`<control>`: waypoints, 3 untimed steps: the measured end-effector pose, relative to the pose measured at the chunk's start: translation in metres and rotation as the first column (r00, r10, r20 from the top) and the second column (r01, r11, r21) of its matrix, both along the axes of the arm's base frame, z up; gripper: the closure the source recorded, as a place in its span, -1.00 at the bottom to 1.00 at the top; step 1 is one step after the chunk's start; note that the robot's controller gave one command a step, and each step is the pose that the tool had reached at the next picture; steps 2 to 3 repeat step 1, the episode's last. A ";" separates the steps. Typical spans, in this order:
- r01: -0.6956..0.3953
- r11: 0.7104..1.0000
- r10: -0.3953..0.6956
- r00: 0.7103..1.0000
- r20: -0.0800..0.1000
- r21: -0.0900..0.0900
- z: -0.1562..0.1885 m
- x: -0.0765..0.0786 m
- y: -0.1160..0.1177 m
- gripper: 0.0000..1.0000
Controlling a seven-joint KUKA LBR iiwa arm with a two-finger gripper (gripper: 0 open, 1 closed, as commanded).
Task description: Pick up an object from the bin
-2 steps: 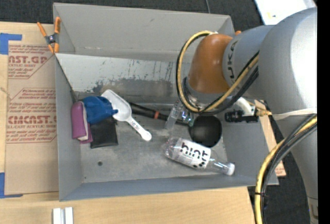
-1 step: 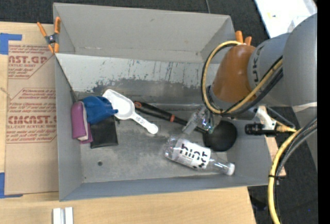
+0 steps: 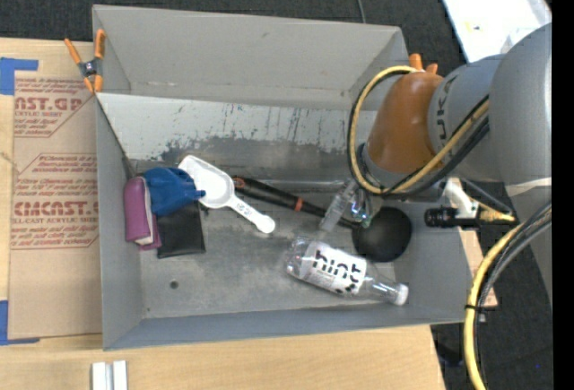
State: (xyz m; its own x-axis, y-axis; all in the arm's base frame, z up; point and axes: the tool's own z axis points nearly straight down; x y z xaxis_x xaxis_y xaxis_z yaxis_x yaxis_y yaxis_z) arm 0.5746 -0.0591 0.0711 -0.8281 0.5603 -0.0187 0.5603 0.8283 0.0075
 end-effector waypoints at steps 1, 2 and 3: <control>0.120 0.993 -0.120 0.993 -0.002 0.005 -0.001 0.012 -0.010 1.00; 0.120 0.993 -0.120 0.993 -0.002 0.005 -0.001 0.012 -0.010 1.00; 0.120 0.993 -0.120 0.993 -0.002 0.005 -0.001 0.012 -0.010 1.00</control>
Offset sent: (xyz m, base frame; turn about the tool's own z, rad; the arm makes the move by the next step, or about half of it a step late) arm 0.0121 0.0117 -0.0011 0.0642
